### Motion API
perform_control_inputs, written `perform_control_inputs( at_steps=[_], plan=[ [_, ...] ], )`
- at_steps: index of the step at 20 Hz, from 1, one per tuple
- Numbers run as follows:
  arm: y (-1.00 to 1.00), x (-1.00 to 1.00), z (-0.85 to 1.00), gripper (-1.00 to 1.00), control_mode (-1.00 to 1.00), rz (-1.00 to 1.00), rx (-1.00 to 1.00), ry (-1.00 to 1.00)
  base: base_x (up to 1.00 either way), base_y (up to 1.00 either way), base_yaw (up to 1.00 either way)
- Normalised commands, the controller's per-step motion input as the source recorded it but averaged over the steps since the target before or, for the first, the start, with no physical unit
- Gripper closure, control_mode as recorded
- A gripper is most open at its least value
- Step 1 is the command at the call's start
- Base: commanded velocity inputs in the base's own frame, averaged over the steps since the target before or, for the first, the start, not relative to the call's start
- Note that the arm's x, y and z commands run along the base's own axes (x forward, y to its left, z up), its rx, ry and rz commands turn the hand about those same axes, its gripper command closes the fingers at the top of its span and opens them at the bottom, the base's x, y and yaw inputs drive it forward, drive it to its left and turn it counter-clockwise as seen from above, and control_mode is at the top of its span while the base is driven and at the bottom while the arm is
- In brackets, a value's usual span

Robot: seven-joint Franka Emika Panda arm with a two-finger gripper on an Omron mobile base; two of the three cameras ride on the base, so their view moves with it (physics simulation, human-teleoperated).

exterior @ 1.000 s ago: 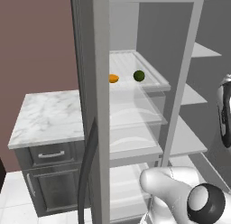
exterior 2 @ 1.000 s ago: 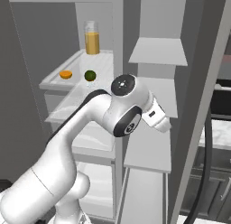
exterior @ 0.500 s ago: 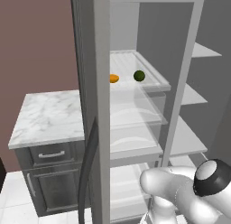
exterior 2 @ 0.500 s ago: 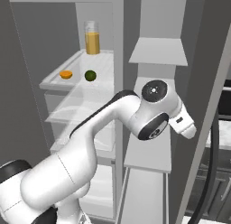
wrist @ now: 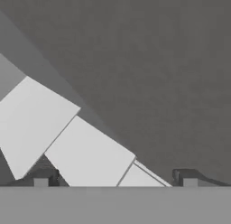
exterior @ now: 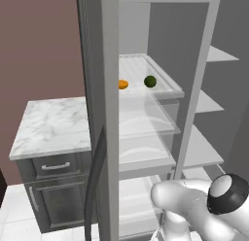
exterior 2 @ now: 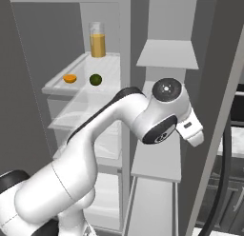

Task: Take the orange and lime from the fridge shelf and place them in the freezer drawer to begin freezing them.

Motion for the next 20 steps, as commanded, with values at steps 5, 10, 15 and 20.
perform_control_inputs(
  at_steps=[5,10,15,20],
  plan=[
    [1.00,-0.25,0.00,-1.00,-1.00,0.14,-0.07,0.00,0.00,0.00,0.00],
    [1.00,0.00,0.16,-1.00,-1.00,0.06,-0.11,0.01,0.00,0.00,0.00],
    [1.00,0.00,0.53,-1.00,-1.00,0.02,-0.09,0.07,0.00,0.00,0.00],
    [1.00,0.00,0.41,-1.00,-1.00,0.05,-0.08,0.10,0.00,0.00,0.00]
  ],
)
